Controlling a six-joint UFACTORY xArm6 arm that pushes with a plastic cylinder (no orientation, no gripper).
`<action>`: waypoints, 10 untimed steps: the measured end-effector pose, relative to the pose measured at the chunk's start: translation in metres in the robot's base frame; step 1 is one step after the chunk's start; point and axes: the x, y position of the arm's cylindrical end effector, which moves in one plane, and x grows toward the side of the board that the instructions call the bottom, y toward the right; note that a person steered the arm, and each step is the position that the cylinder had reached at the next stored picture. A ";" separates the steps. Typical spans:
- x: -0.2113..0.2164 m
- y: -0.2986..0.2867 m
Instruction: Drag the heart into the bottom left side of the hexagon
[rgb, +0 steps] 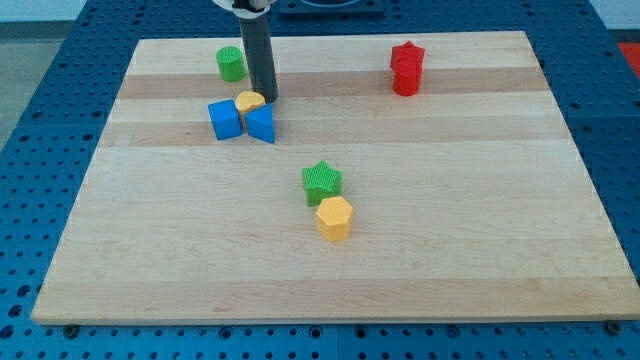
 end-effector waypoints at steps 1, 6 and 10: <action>0.022 -0.047; 0.163 0.026; 0.157 0.089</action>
